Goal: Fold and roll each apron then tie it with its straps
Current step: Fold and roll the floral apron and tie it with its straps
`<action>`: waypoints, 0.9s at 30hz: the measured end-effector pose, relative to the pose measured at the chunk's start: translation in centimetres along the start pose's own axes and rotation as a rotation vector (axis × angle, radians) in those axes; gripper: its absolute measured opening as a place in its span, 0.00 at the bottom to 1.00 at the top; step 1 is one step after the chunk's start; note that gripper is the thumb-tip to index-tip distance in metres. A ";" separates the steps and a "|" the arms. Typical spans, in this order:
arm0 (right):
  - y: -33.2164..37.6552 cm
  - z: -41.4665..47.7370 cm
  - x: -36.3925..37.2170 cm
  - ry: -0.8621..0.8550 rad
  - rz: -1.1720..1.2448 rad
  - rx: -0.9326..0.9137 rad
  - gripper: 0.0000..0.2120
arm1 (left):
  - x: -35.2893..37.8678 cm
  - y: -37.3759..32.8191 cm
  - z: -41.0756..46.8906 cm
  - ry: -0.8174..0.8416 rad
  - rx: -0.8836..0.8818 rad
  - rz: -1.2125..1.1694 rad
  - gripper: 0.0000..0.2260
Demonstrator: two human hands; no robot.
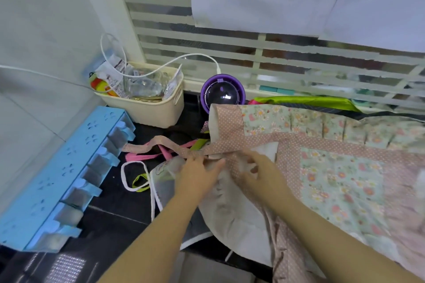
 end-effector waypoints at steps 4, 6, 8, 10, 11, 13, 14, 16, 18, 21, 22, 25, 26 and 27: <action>-2.2 -3.2 1.7 0.103 -0.171 -0.062 0.26 | -0.1 -1.5 1.9 -0.166 -0.017 -0.034 0.34; -2.6 -3.8 2.6 0.139 -0.227 -0.061 0.24 | -0.3 -1.7 3.3 -0.099 -0.019 -0.171 0.31; -2.5 -3.7 3.1 0.154 -0.134 -0.028 0.21 | -0.6 -1.8 3.8 -0.001 0.007 -0.289 0.19; -2.0 -3.4 2.6 0.181 0.147 0.063 0.20 | -1.0 -2.5 4.1 0.002 0.091 -0.340 0.10; -1.6 -3.2 2.2 0.212 0.298 0.118 0.19 | -1.5 -2.9 4.1 -0.025 0.122 -0.363 0.08; -0.8 -3.2 1.1 0.313 0.566 0.193 0.18 | -2.2 -3.6 4.0 -0.088 0.128 -0.409 0.06; -0.4 -3.3 0.6 0.382 0.682 0.215 0.18 | -2.3 -3.5 3.8 -0.096 0.105 -0.450 0.05; 0.3 -3.7 -0.1 0.497 0.726 0.242 0.21 | -2.7 -2.9 3.1 -0.036 0.031 -0.584 0.04; 0.3 -3.9 0.2 0.530 0.435 0.202 0.22 | -2.6 -1.1 2.0 0.057 -0.044 -0.669 0.07; -1.1 -3.9 1.6 0.359 -0.110 -0.035 0.28 | -2.3 1.9 0.6 0.010 -0.159 -0.607 0.15; -1.5 -4.0 1.9 0.296 -0.207 -0.080 0.31 | -2.1 2.4 0.3 -0.017 -0.165 -0.603 0.13; -2.7 -4.4 3.2 0.267 -0.385 -0.159 0.35 | -1.8 1.3 -0.2 -0.013 -0.080 -0.713 0.10; -3.0 -4.6 3.5 0.305 -0.398 -0.182 0.35 | -1.8 0.5 -0.1 0.002 -0.037 -0.730 0.15; -3.2 -4.7 3.7 0.333 -0.378 -0.201 0.34 | -1.6 -0.2 0.2 0.019 0.025 -0.725 0.22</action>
Point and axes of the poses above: each hand's wrist, its own z-axis towards the middle knuckle, its own x-axis out of the palm, y = z × x, the point moved 2 cm from there along z, towards the middle knuckle, and after that the axes turned 8 degrees about x, right-handed, at the moved point
